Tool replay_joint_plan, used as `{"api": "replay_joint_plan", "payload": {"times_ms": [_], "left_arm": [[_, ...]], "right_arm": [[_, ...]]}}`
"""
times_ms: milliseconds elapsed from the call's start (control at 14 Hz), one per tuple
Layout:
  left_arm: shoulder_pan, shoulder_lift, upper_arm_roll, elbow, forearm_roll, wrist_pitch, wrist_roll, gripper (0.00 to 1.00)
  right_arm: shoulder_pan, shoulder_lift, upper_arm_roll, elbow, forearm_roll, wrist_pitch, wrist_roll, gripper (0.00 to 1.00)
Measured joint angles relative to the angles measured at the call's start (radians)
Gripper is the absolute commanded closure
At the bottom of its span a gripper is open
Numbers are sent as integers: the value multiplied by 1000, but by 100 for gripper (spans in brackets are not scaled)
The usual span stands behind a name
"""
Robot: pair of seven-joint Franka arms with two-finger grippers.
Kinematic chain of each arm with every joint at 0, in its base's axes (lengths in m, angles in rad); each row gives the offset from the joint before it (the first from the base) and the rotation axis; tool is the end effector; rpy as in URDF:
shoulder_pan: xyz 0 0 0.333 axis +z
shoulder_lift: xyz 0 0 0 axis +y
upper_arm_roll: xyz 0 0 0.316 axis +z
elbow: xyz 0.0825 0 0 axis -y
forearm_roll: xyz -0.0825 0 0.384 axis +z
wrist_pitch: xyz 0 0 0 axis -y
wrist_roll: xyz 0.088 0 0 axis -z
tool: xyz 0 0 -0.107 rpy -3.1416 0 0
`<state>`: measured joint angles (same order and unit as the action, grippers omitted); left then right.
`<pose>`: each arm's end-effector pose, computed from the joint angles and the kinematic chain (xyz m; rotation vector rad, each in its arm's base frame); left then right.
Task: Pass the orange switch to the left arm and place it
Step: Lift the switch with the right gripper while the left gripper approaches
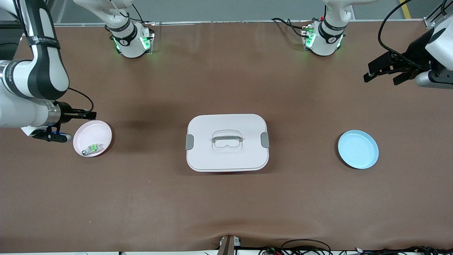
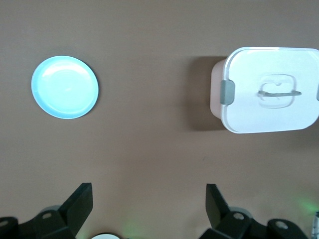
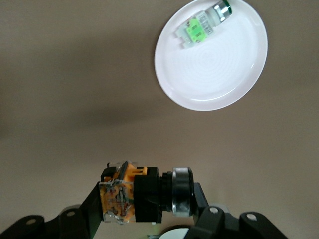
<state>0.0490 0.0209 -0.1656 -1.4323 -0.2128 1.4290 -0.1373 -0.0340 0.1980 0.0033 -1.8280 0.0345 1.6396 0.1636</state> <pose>0.5393 -0.0872 0.6680 2.9309 -0.0102 -0.0746 0.5653 -0.0140 0.3997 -3.0586 0.3120 0.6037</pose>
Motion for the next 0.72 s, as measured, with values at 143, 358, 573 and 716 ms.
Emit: {"api": "replay_joint_plan", "payload": {"times_ms": [143,358,573,716], "left_arm": [[-8,5,-7,-5,-12,0,0,0],[-24,13,-39,-8,-25,0,-5,0],[-26,15,-60,-13,-73,2,-7,0],[-26,17,-61,-33,-123,15,-7,0]], "right_arm": [[55,-23,2,8,53,-38,107,66],[128,-38,4,40,143,-96,292,66],[225,-38,5,68,205,-101,490,68],[292,-38,6,88,269,-97,617,68]]}}
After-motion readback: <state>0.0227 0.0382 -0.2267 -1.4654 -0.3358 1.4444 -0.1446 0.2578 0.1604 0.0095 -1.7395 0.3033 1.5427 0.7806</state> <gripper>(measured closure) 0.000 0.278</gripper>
